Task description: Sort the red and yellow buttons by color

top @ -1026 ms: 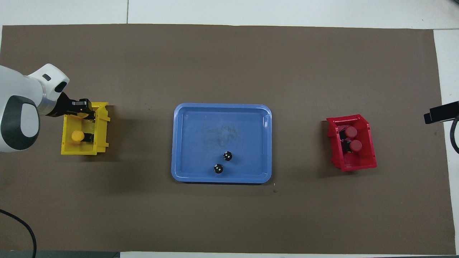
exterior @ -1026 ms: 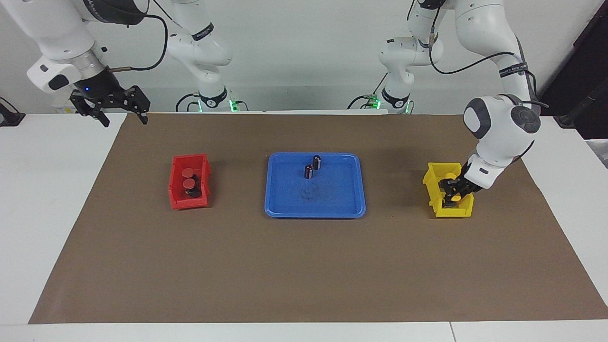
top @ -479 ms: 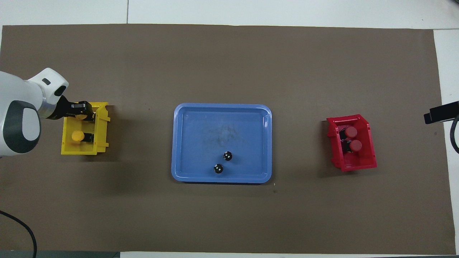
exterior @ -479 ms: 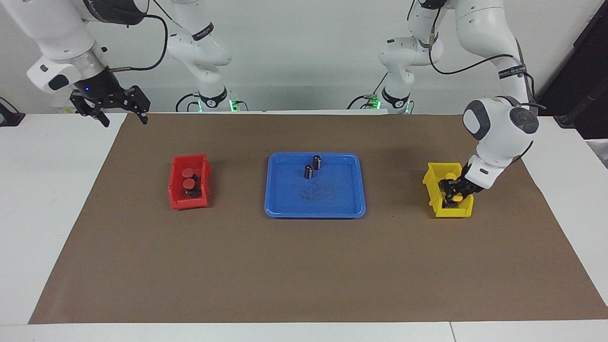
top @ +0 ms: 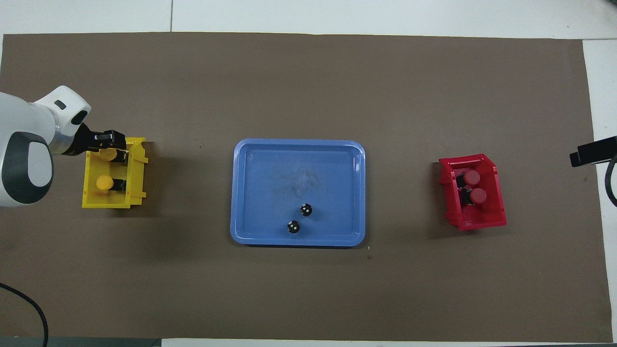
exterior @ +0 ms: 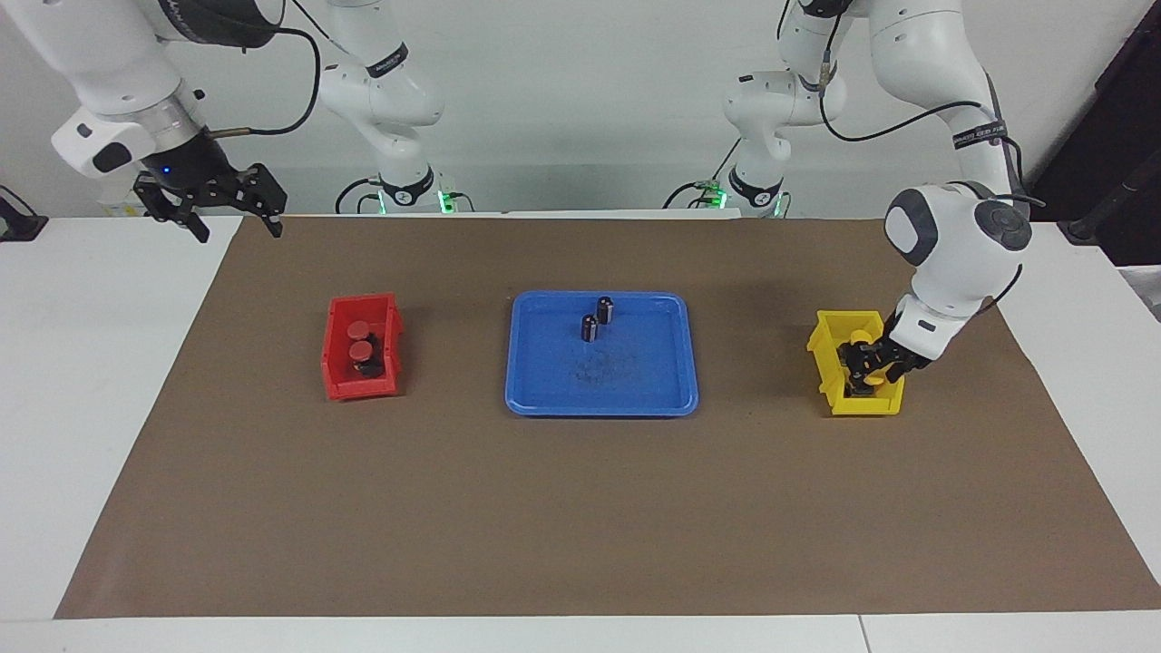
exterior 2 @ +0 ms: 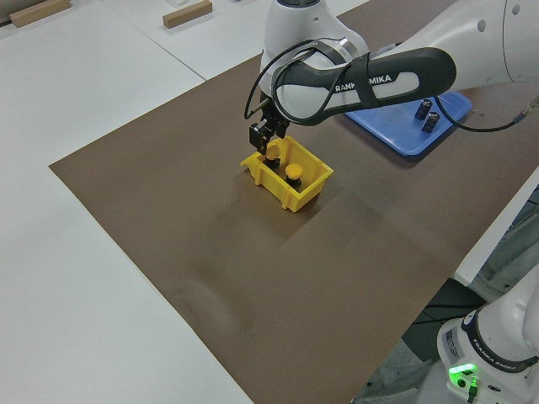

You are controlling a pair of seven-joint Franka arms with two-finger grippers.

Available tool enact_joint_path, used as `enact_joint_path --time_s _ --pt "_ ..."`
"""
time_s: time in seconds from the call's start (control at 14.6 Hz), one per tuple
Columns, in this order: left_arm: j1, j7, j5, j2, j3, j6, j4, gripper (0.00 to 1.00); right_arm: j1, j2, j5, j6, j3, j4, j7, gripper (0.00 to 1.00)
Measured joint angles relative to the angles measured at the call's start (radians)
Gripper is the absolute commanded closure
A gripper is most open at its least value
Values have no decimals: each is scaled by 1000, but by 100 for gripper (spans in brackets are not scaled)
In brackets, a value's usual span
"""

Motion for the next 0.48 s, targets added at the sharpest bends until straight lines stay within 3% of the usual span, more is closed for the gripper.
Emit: enact_joint_path --time_s 0.21,0.48 --pt "-33 9 103 -3 -6 -122 81 0 0 0 0 0 0 0 0 0" --pt "-42 41 120 -40 -7 -248 149 0 0 0 0 0 0 0 0 0"
